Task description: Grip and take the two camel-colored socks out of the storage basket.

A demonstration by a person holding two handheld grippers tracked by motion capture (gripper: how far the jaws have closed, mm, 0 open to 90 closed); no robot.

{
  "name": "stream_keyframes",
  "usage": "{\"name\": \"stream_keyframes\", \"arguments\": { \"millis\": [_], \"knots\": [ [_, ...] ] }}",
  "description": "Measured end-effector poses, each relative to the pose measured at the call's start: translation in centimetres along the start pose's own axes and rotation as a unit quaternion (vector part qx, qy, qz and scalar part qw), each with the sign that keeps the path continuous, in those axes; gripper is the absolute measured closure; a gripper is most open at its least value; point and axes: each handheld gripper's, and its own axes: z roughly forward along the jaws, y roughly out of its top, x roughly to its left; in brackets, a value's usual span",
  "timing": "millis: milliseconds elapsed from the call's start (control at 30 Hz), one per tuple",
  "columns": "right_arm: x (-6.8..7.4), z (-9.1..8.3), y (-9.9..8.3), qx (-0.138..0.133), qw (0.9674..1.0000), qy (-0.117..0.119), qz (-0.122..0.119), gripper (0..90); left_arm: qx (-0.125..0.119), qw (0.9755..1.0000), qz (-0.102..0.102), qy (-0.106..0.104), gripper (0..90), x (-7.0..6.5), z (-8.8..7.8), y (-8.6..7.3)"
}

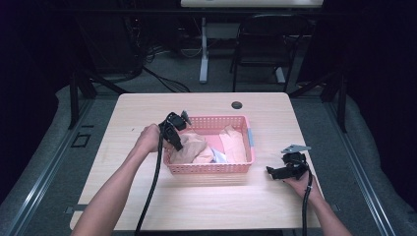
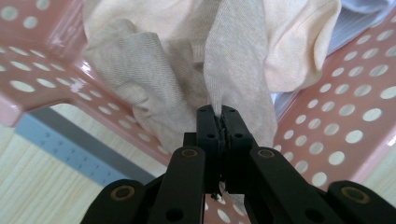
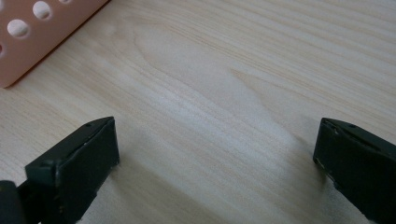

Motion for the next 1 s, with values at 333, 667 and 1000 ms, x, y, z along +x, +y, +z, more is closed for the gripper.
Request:
{"name": "stream_keyframes", "arguments": {
  "millis": [333, 667, 1000],
  "knots": [
    [0.0, 0.0, 0.0, 0.000, 1.0000, 0.000, 0.000, 0.0, -0.012, 0.9999, 0.006, 0.009, 87.6, -0.1, -2.6, 0.2],
    [0.0, 0.0, 0.0, 0.000, 1.0000, 0.000, 0.000, 0.0, -0.023, 0.9988, 0.026, 0.035, 87.7, -0.9, -6.6, 1.0],
    [0.0, 0.0, 0.0, 0.002, 1.0000, -0.001, -0.001, 0.0, -0.024, 0.9977, 0.036, 0.052, 87.6, -1.4, -9.4, 1.4]
  ]
}}
